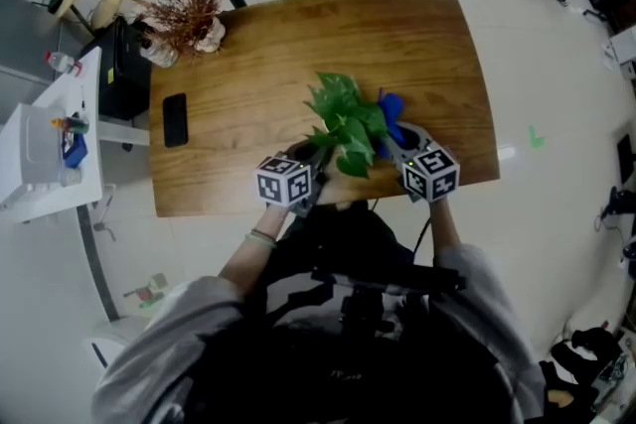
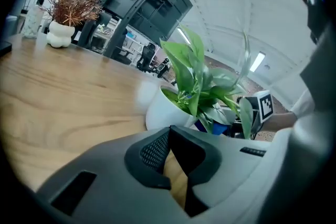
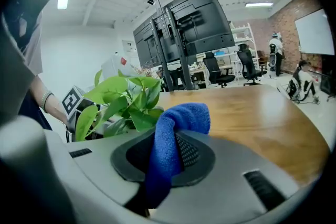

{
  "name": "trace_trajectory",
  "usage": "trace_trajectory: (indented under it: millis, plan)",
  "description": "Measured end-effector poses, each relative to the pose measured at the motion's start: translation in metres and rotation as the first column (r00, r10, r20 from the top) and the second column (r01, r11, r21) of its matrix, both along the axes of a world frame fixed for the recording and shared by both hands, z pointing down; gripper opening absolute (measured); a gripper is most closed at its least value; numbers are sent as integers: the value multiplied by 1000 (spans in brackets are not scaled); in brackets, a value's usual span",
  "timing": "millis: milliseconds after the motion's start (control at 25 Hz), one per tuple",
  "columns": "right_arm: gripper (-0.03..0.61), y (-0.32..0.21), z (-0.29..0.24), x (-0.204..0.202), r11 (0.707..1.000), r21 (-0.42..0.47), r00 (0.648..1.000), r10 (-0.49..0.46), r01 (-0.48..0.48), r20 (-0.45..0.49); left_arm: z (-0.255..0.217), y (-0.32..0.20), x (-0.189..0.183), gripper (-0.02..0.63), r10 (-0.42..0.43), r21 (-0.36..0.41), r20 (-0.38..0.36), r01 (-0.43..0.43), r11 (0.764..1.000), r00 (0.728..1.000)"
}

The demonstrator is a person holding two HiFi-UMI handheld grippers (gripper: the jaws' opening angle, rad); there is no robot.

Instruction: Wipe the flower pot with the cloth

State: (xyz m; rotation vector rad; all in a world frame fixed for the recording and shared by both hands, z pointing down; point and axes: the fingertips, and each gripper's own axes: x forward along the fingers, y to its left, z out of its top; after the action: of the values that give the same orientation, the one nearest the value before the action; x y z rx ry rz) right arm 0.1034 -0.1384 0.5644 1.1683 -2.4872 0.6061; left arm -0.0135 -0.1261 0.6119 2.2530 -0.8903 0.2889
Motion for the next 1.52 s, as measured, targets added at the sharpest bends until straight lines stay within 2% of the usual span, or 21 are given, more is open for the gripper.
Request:
trace_trajectory:
  millis: [200, 400, 880, 1040, 1280, 1400, 1520]
  plan:
    - [60, -5, 5, -22, 999, -9, 999, -48, 48, 15, 0, -8, 1, 6, -6, 1, 13, 6, 1000, 1000]
    - [60, 8, 19, -38, 996, -57, 997, -62, 65, 47, 0, -26, -16, 6, -33, 12, 40, 33, 999, 999]
    - [60, 33, 52, -85, 978, -140, 988, -151, 154, 30, 3, -69, -37, 6, -109, 24, 64, 108, 994, 992]
    - [60, 35, 43, -75, 982, -129, 990, -136, 138, 22, 4, -52, -43, 6, -138, 5, 48, 138, 990, 989]
    - [60, 18, 24, -34, 996, -90, 1000, -21, 22, 19, 10, -7, -35, 6, -160, -53, -33, 158, 986, 987]
    - [60, 0, 17, -26, 998, -56, 1000, -26, 26, -7, 9, 4, -21, 6, -139, -65, -63, 135, 989, 988]
    - [60, -16, 10, -32, 998, -20, 997, -68, 67, -29, 6, 2, -11, 6, -110, -52, -63, 106, 993, 992]
